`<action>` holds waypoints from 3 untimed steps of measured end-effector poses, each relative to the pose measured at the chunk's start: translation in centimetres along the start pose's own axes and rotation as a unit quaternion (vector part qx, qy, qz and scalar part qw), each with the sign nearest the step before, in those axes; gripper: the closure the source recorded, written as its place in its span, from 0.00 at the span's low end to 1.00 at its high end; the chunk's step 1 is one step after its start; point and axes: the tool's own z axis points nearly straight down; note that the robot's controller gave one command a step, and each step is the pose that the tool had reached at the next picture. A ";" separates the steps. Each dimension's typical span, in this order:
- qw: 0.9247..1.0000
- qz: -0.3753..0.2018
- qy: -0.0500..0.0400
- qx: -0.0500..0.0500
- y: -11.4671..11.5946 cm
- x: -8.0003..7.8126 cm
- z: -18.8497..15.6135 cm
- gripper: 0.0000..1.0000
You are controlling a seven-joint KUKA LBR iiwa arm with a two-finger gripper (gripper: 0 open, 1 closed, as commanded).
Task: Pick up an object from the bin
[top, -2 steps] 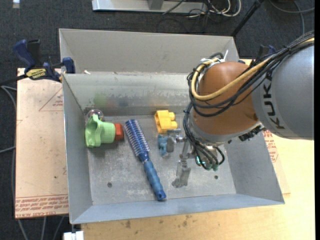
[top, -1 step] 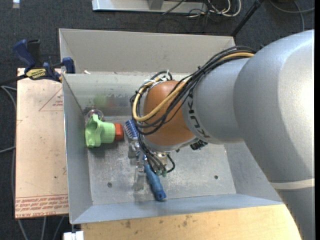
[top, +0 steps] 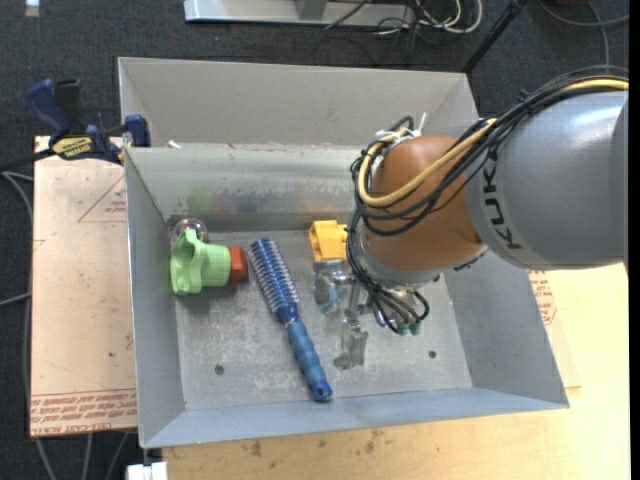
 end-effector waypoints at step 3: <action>0.989 -0.148 -0.001 -0.001 10.9 -14.6 8.4 0.00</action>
Offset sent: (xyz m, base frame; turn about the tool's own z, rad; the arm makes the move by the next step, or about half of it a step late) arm 0.0300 0.1056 -0.0305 -0.1538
